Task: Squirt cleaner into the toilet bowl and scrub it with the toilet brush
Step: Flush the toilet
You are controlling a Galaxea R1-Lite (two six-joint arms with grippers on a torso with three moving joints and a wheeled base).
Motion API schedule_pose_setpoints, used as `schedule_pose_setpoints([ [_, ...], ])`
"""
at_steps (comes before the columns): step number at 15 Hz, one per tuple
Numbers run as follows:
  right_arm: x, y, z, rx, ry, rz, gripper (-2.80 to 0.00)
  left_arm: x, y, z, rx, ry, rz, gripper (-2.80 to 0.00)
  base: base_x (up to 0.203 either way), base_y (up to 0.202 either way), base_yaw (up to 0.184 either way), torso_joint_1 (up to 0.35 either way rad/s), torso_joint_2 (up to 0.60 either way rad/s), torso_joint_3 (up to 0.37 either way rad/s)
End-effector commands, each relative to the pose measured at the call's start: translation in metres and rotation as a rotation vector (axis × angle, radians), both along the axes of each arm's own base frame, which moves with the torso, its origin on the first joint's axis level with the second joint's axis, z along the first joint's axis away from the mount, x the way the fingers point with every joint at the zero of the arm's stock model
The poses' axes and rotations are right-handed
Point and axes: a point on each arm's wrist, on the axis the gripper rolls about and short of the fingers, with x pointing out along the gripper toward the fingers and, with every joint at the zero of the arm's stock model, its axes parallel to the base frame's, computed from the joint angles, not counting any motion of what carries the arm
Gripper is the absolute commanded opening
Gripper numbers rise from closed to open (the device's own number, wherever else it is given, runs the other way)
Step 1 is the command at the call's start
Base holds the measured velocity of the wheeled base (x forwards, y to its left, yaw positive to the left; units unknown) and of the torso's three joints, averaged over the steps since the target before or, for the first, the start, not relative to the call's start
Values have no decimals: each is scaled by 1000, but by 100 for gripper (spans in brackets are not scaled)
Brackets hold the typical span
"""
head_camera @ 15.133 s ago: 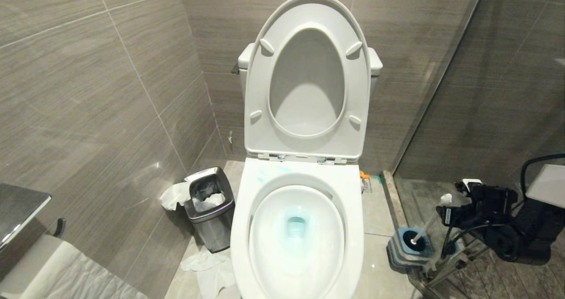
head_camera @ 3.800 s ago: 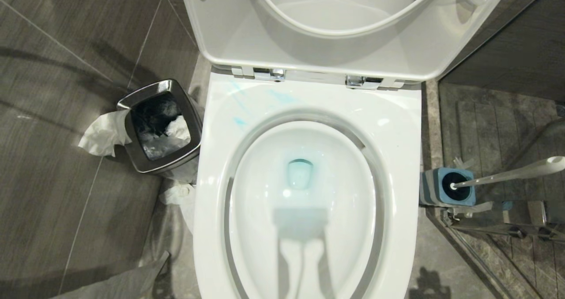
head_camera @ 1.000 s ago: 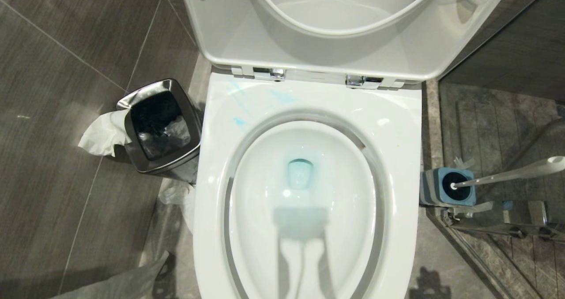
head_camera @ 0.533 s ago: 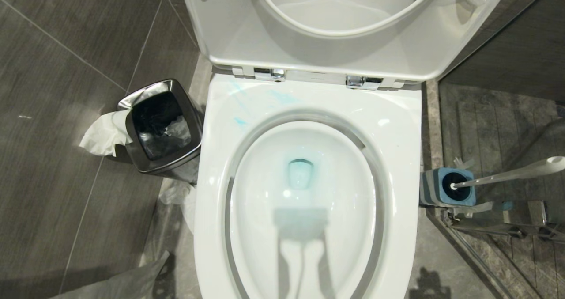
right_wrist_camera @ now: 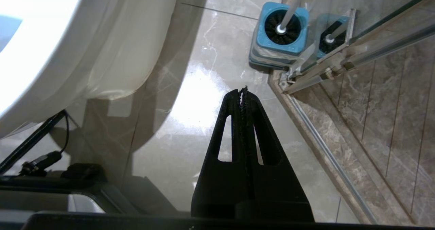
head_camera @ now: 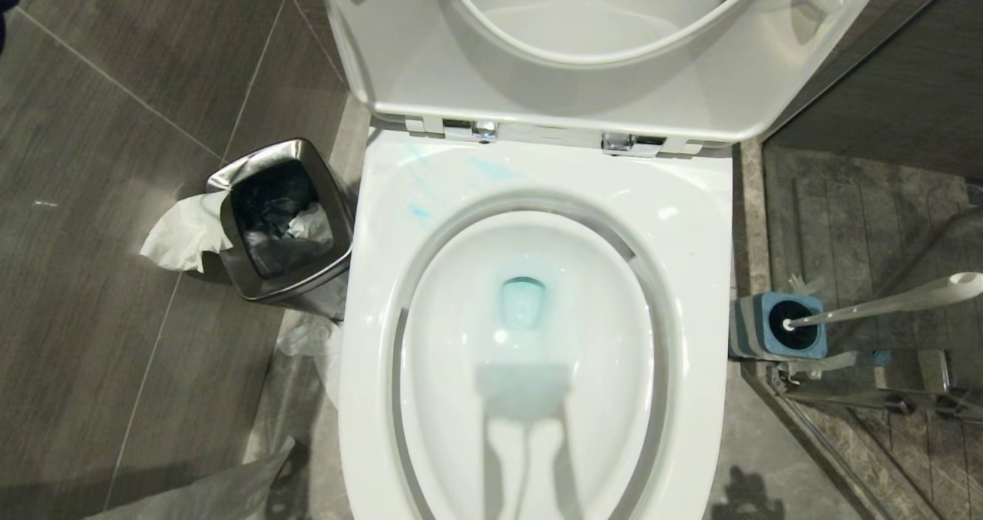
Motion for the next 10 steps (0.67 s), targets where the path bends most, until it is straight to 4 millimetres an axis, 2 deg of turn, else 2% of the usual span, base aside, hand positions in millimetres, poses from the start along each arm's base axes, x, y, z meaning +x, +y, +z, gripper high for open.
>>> schedule_pose_setpoints([
  [1, 0, 0, 0, 0, 1, 1, -280, 11, -4, 0, 7, -19, 12, -280, 0, 0, 0, 0, 0, 0],
  [10, 0, 0, 0, 0, 1, 1, -280, 11, -3, 0, 20, -10, 26, -280, 0, 0, 0, 0, 0, 0],
])
